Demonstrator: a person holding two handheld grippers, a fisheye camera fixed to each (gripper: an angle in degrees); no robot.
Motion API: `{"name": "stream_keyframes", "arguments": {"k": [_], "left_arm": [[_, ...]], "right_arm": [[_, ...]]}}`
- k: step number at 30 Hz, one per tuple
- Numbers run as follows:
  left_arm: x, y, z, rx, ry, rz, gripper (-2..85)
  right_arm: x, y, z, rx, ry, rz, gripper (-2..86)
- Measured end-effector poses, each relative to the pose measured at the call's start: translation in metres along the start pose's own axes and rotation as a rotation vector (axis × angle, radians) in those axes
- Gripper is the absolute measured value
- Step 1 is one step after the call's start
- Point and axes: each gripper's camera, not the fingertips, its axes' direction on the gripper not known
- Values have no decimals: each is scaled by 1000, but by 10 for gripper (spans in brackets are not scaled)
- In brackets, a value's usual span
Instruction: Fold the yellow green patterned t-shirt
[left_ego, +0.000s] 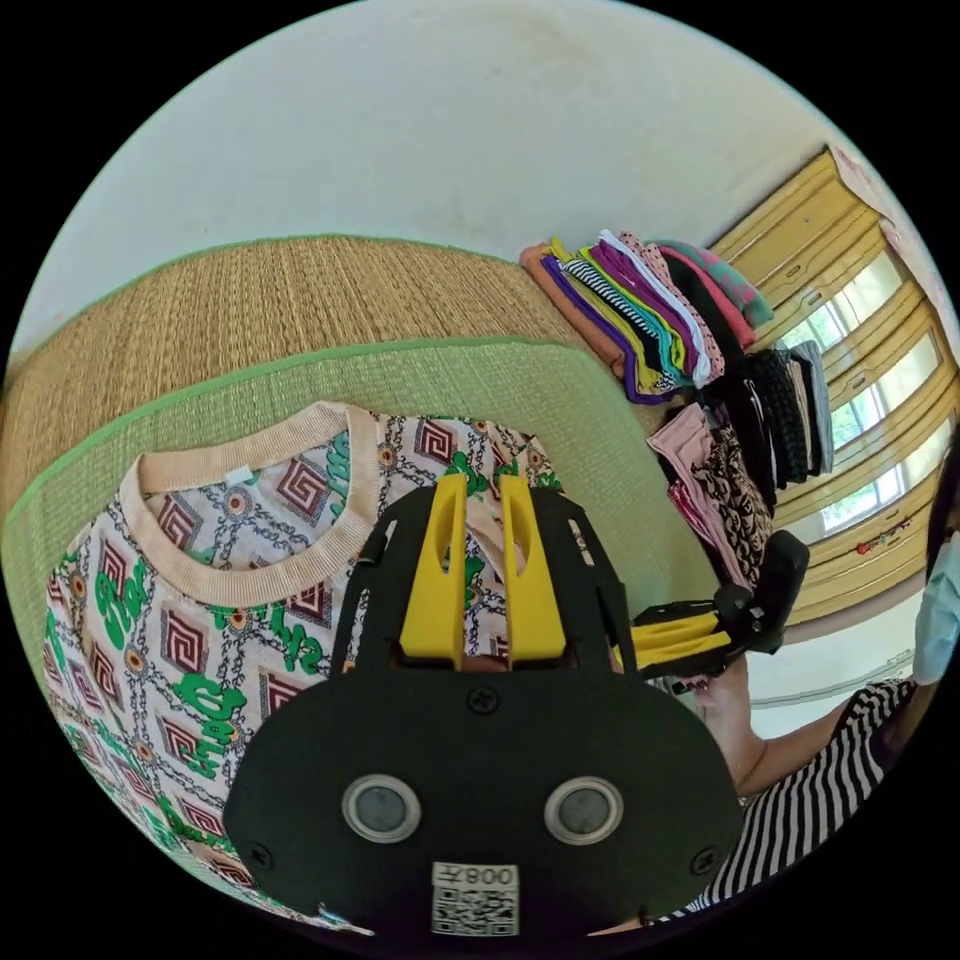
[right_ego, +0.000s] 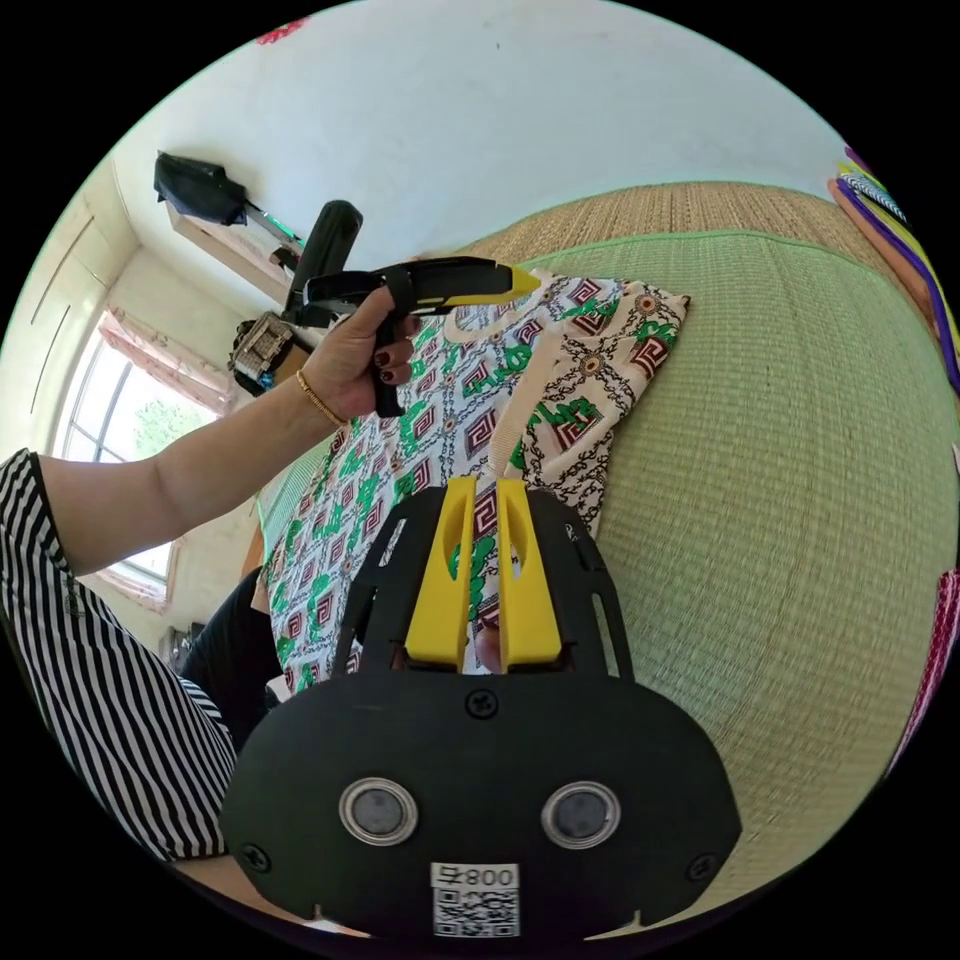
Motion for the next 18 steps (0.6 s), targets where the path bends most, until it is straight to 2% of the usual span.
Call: {"name": "stream_keyframes", "arguments": {"k": [4, 8, 14, 18], "left_arm": [[20, 7, 3, -62, 13, 131, 60], [34, 18, 19, -166, 19, 223, 53], [40, 28, 19, -202, -19, 256, 35], [41, 33, 6, -213, -25, 281, 27]], "right_arm": [[6, -7, 6, -26, 19, -24, 15], [22, -11, 1, 42, 33, 1, 8], [56, -18, 11, 12, 221, 91, 1], [79, -22, 13, 31, 182, 126, 0]]}}
